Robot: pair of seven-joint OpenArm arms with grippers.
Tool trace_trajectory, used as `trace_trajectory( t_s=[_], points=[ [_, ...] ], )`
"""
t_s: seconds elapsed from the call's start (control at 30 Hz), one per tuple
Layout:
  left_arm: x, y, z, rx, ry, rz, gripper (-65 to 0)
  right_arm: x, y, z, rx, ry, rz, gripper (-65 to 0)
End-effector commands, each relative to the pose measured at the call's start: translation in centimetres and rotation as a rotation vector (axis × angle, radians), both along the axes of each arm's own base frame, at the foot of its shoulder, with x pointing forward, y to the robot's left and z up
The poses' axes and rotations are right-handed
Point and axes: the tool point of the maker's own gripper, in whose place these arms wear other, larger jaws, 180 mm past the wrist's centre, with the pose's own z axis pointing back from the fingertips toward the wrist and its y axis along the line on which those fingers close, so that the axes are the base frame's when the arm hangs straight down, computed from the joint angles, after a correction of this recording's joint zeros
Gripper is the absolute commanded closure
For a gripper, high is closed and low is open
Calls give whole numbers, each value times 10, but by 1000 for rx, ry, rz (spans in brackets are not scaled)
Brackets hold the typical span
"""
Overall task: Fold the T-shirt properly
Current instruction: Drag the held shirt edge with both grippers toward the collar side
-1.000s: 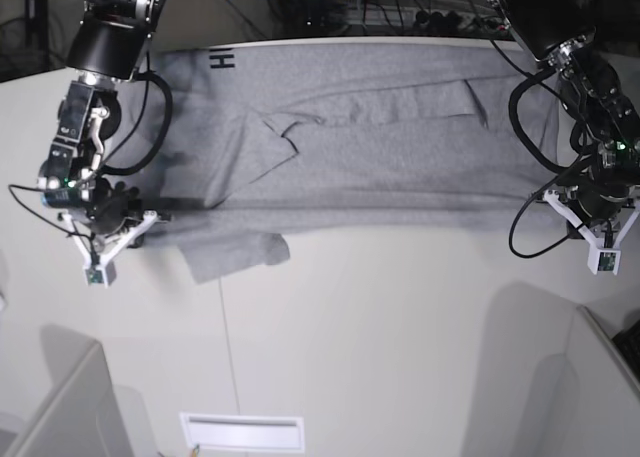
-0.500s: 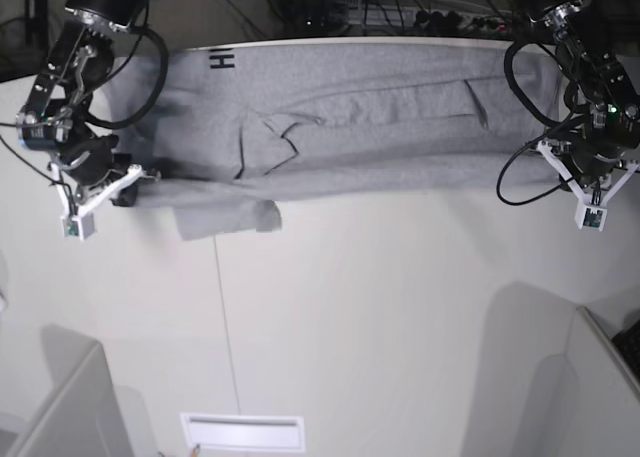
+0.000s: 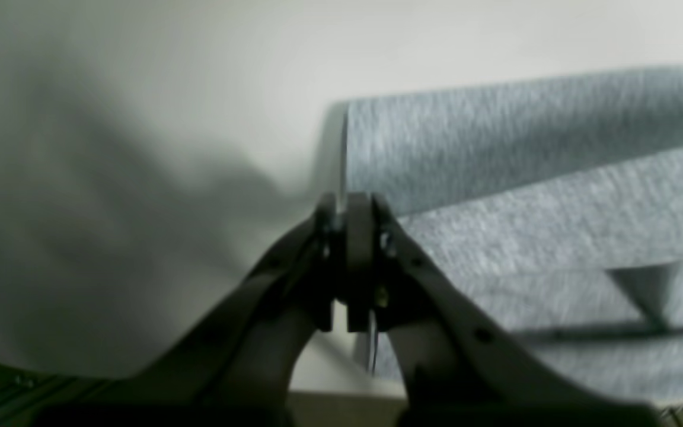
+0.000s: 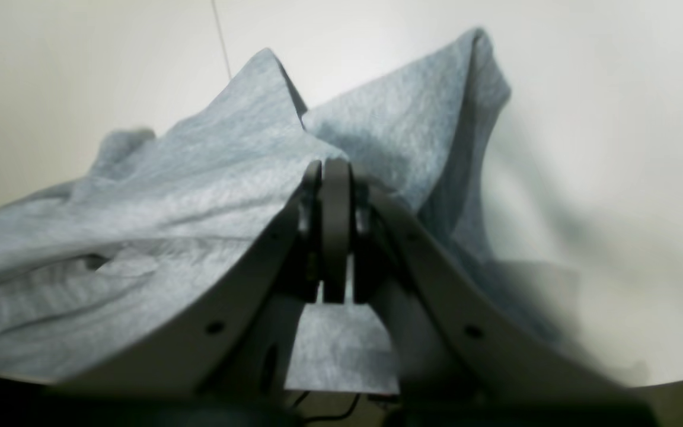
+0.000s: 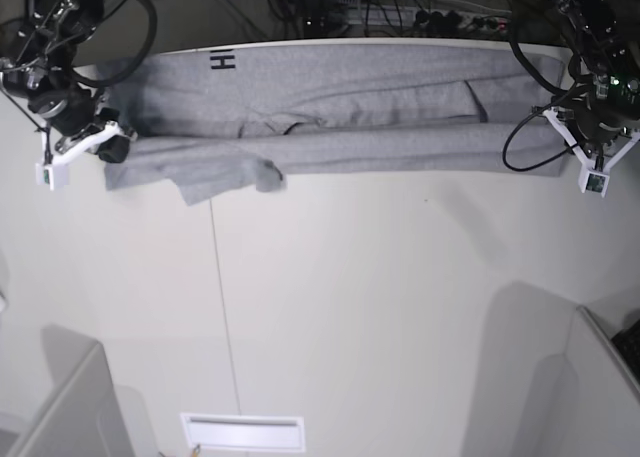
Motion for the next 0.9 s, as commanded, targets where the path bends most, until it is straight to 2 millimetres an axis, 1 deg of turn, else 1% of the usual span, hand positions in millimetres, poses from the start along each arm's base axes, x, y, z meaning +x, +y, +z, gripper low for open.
trace_trajectory(
  t_s=[0.0,0.07,0.2,0.33,0.67,0.73,0.87],
  points=[
    [2,5,9,33,-14,-21,0,5,-2,11,-1,-46,2,0],
    [-6,4,4,37,14,-37,0,-1,2,7,9,-31,11,0],
    [-22,4,-5,35,64,-40,0,-10,3,0,10,-2,9,0],
    [-33,4,-11,35,94,-41,0,-20,3,-6,12,28,8,0],
    [-34,2,-14,32,104,-40,0,-35,2,-24,33,90,-3,0],
    [-34,2,-14,32,106,-39,0,-40,2,-28,37,108,-6,0],
    [-35,3,-15,30,110,-38,0,-45,12,-38,61,140,18,0]
  ],
)
